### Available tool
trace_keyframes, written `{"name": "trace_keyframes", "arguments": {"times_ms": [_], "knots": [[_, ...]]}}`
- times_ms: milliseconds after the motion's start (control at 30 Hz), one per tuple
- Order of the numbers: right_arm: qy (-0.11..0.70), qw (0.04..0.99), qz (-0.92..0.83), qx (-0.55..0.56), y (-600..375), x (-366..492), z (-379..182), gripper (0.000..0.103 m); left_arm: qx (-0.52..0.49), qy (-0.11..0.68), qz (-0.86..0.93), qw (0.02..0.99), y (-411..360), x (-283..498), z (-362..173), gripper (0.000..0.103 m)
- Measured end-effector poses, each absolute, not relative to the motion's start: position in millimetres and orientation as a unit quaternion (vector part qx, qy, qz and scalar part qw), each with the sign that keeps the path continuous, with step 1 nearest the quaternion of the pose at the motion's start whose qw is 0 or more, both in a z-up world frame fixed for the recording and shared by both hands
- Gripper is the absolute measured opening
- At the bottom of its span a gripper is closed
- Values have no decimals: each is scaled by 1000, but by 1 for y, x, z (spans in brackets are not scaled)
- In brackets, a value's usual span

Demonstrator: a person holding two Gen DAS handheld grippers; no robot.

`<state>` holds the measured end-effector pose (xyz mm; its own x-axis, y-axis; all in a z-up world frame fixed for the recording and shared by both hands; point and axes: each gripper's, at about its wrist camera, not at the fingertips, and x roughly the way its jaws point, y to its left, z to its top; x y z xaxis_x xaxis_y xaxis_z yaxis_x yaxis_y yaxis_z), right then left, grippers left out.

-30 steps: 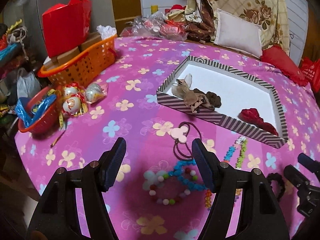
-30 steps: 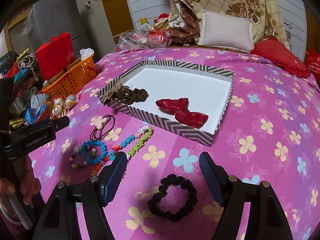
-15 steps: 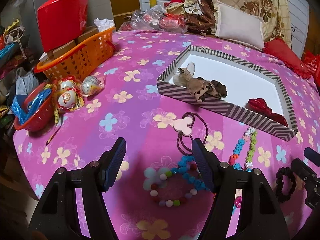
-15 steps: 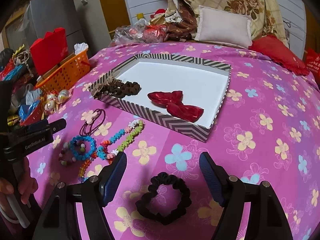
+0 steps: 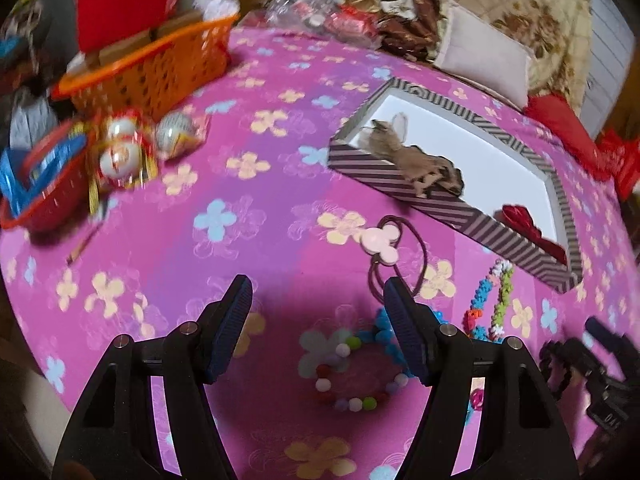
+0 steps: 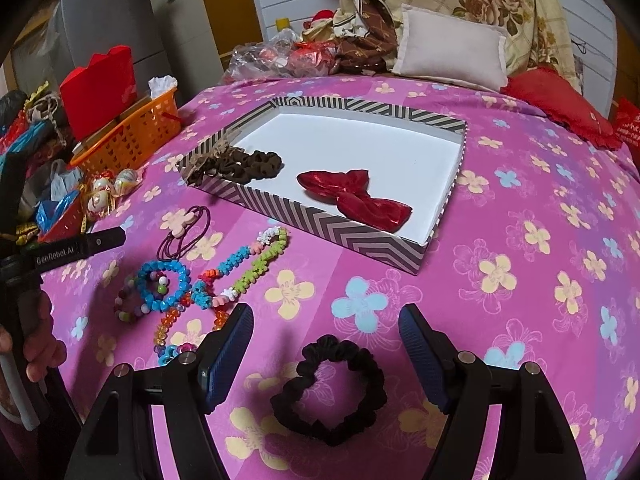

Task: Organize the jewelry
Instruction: 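Grasp the pink mouse-ear hair tie with left tool while right tool grasps black scrunchie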

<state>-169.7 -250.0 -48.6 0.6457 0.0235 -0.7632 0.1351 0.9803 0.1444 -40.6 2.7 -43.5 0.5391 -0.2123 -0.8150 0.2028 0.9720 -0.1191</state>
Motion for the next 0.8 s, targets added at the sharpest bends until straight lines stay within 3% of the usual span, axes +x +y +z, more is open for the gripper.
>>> {"name": "trace_keyframes", "arguments": {"times_ms": [300,800], "knots": [[418,903,-30,96,-251,-171,-47,73,-73,508,-143,846,-1,-15,-50,68],[417,899,-41,125,-273,-179,-45,73,16,520,-125,844,-51,13,-68,68]]}}
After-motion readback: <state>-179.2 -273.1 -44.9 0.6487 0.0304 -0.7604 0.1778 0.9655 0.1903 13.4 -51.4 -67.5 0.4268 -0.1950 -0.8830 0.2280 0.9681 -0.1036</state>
